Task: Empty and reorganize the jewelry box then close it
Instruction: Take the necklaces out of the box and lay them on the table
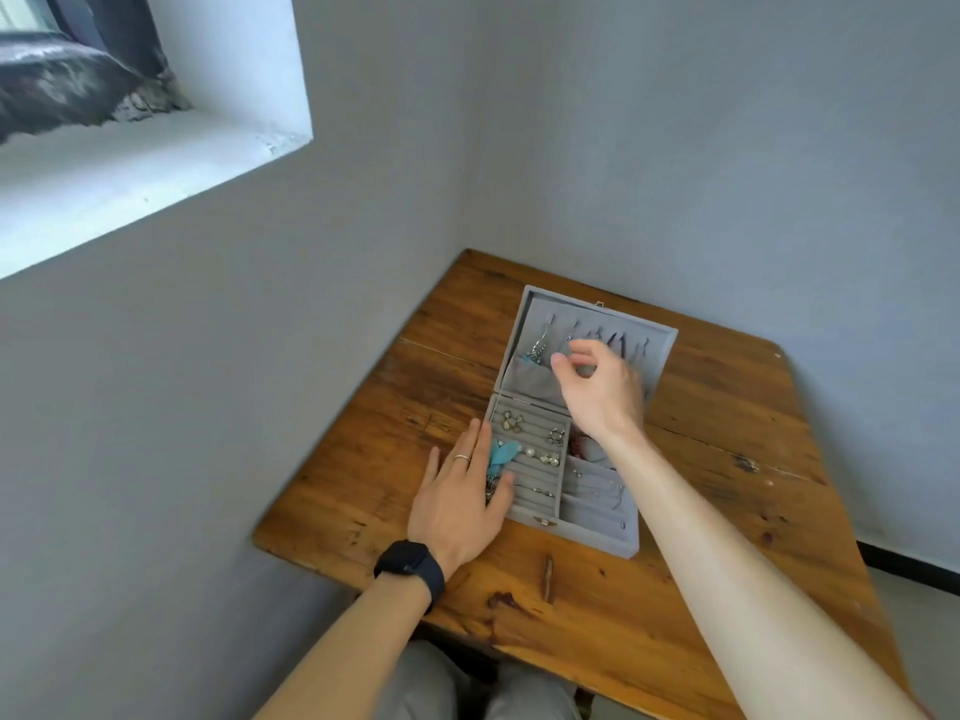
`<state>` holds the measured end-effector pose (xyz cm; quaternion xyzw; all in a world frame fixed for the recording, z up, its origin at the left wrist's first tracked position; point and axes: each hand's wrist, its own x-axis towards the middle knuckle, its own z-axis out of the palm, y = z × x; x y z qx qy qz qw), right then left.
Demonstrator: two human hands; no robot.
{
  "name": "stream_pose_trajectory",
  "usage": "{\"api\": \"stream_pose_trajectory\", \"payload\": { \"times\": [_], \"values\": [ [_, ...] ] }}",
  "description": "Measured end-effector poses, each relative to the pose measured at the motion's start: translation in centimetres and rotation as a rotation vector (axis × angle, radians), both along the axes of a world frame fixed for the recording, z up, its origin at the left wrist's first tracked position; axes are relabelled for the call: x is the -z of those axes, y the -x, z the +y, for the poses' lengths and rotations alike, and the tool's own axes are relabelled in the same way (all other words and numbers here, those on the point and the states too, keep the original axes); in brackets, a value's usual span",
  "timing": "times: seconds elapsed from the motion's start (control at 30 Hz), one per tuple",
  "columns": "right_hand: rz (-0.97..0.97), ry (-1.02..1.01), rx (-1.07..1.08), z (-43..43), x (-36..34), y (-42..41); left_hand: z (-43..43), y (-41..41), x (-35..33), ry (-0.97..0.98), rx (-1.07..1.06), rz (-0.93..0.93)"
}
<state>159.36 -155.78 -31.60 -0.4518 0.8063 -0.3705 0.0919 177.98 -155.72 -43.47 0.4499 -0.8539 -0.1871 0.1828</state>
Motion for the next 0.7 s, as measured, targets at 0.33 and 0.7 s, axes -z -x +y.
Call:
{"api": "stream_pose_trajectory", "payload": {
  "times": [0.33, 0.7],
  "values": [
    [-0.018, -0.076, 0.127, -5.3, -0.7, -0.1, -0.1, -0.2, -0.1, -0.003, -0.005, 0.026],
    [-0.176, 0.026, 0.138, -5.3, -1.8, 0.0, 0.1, -1.3, -0.6, -0.051, 0.101, 0.139]
  ]
}}
